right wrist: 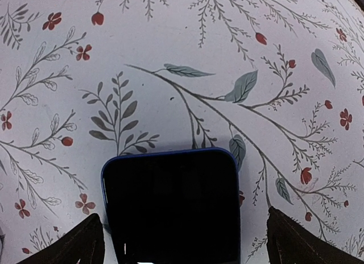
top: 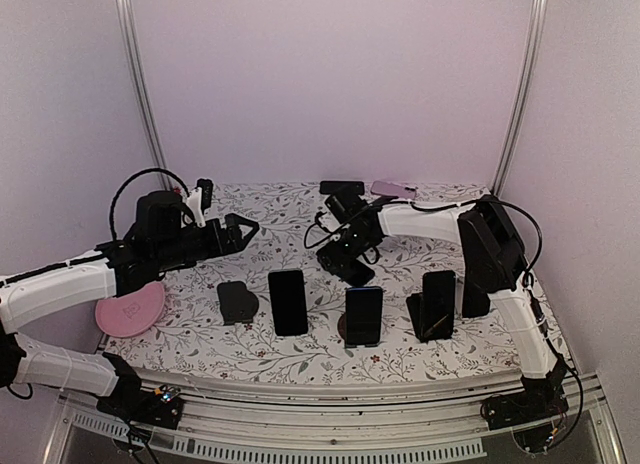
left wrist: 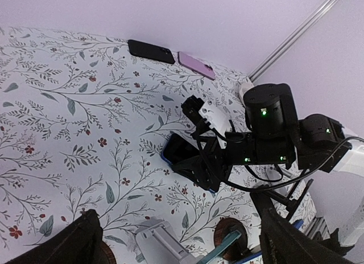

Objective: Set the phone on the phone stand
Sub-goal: Pick up the phone at the center of the board.

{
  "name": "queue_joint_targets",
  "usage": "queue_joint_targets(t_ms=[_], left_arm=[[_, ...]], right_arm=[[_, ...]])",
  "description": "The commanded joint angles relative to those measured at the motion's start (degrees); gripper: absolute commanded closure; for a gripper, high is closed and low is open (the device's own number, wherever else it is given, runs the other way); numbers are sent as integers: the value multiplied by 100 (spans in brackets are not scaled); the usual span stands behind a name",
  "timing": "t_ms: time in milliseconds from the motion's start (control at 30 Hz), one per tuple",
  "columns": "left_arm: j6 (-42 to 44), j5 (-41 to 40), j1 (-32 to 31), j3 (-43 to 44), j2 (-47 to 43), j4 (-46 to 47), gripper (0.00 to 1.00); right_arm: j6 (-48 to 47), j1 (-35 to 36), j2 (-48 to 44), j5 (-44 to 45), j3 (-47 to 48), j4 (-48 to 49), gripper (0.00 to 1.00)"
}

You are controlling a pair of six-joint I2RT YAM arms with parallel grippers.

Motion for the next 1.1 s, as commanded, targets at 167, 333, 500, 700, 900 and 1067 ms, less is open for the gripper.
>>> queue_joint_targets(t_ms=[167, 333, 500, 700, 900, 1067], left_arm=[[-5, 169, 98, -109, 64, 194, 3], [-22, 179, 107, -135, 93, 240, 3], [-38, 196, 107, -139, 113, 257, 3], [-38, 195, 120, -133, 86, 240, 3], [-122, 372, 209, -131, 192, 346, 3], [-189, 509, 289, -146, 282, 451, 3]], right_arm=[[-570, -172, -231, -119, -5, -635, 4], [-721, -99, -183, 69, 118, -917, 6], [-893, -51, 17, 168, 369, -1166, 8], [-886, -18, 316, 130, 717, -1549, 18], [-920, 64, 601, 176, 890, -1789, 18], [-903, 64, 656, 168, 900, -1844, 15]])
